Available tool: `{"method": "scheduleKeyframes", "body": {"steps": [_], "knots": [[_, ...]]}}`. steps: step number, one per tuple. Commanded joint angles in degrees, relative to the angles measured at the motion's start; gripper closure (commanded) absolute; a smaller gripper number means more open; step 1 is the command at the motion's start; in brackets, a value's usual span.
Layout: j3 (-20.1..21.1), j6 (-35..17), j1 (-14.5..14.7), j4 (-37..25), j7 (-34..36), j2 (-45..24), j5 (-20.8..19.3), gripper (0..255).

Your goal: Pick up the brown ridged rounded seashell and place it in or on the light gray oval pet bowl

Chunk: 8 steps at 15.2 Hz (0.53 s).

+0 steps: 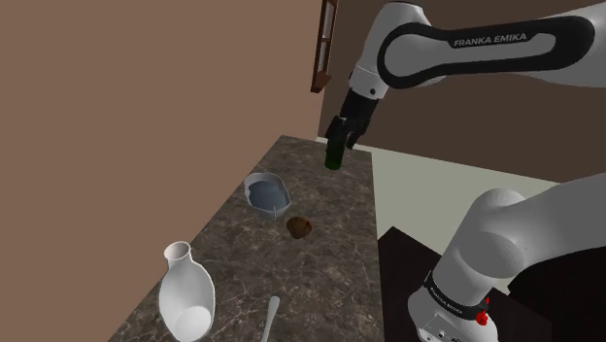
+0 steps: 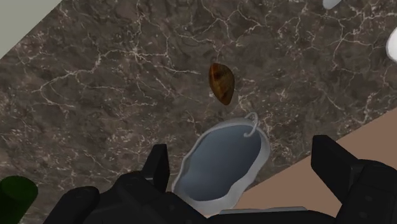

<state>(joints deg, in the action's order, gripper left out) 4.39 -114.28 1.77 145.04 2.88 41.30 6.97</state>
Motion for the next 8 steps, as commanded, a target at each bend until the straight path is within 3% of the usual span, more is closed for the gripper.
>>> {"method": "scheduleKeyframes", "body": {"steps": [1,8], "knots": [[1.2,-4.3,0.2,2.3,0.4,-2.2,0.0,0],[4.9,-18.7,0.3,7.3,2.2,-12.8,-1.0,0]]}}
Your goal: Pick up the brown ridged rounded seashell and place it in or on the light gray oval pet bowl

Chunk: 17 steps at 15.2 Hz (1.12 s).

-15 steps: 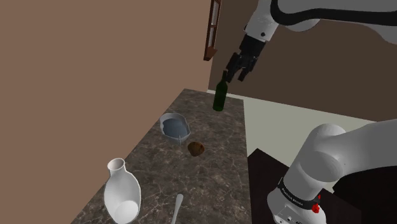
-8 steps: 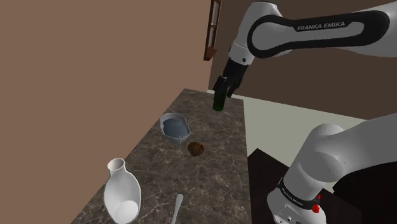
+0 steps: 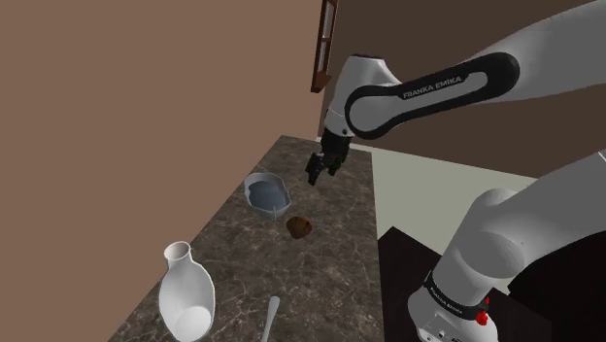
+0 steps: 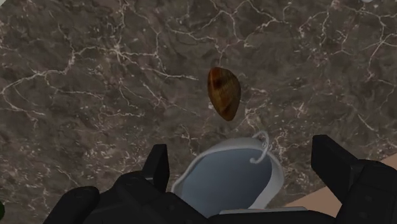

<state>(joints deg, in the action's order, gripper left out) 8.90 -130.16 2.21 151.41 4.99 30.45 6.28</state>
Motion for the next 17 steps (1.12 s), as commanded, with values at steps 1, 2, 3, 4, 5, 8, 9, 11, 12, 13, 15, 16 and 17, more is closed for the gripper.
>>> {"method": "scheduleKeyframes", "body": {"steps": [1,2,3,4,5,8,9,11,12,13,15,16,17], "knots": [[1.0,-4.9,-0.3,1.3,0.4,-3.9,-0.6,0],[1.6,-7.0,-0.4,1.6,0.9,-5.9,-1.0,0],[2.2,-9.2,-0.6,1.9,1.4,-8.0,-1.5,0],[2.8,-11.3,-0.9,2.0,2.0,-10.1,-2.1,0],[3.4,-13.3,-1.2,2.1,2.7,-12.3,-2.9,0],[5.3,-19.4,-2.6,1.8,5.5,-19.4,-6.3,0],[5.9,-21.3,-3.1,1.5,6.9,-21.9,-8.0,0],[6.8,-24.9,-4.3,0.6,10.4,-27.0,-12.5,0],[7.0,-26.5,-4.7,0.0,12.6,-29.7,-15.4,0],[6.9,-27.1,-4.7,-0.2,13.4,-30.7,-16.5,0],[6.6,-28.6,-4.8,-0.4,14.9,-32.6,-18.5,0],[6.3,-29.4,-4.9,-0.5,15.7,-33.6,-19.6,0],[6.1,-30.2,-4.9,-0.7,16.6,-34.6,-20.8,0]]}}
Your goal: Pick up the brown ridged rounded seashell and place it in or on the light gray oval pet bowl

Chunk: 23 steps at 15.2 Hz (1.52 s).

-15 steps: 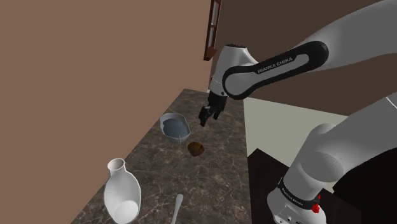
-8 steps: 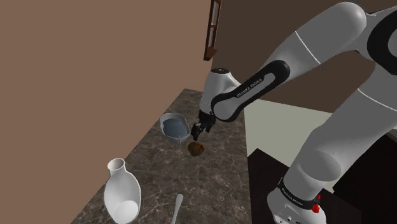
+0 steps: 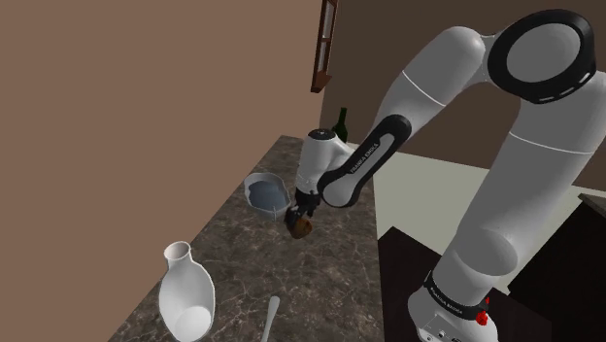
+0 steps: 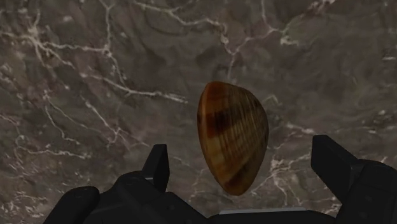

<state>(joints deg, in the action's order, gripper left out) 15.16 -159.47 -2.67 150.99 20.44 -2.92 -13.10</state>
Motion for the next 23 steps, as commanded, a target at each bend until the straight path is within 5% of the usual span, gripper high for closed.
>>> {"method": "scheduleKeyframes", "body": {"steps": [1,3,11,12,23], "knots": [[-0.5,-1.6,0.1,-0.5,2.0,-2.2,-2.6,0],[-1.6,-3.5,0.4,-1.0,4.4,-4.8,-5.8,0],[-1.7,-3.5,0.5,-1.0,4.3,-4.8,-5.7,0],[-1.7,-3.5,0.5,-1.0,4.3,-4.8,-5.7,255],[-0.7,-2.0,0.0,-0.8,2.4,-2.9,-3.3,255]]}}
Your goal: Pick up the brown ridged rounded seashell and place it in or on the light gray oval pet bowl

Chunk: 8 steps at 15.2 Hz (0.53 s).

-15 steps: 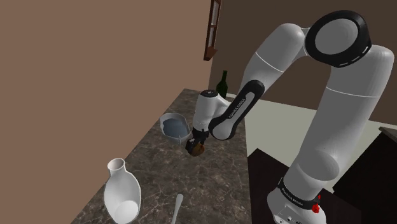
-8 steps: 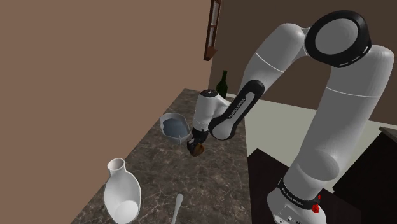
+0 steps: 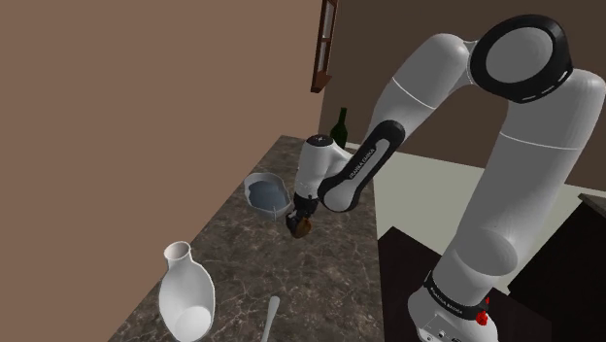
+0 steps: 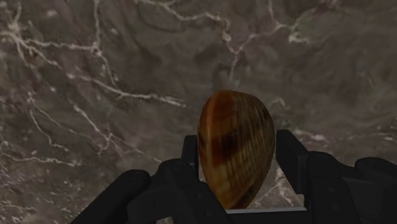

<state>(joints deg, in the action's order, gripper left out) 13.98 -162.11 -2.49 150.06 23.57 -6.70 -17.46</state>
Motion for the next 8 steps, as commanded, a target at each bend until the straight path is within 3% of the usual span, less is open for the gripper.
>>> {"method": "scheduleKeyframes", "body": {"steps": [1,8], "knots": [[0.9,1.4,-0.3,0.2,-1.6,1.8,2.2,255],[2.2,7.2,-0.4,0.3,-7.0,8.0,9.2,255]]}}
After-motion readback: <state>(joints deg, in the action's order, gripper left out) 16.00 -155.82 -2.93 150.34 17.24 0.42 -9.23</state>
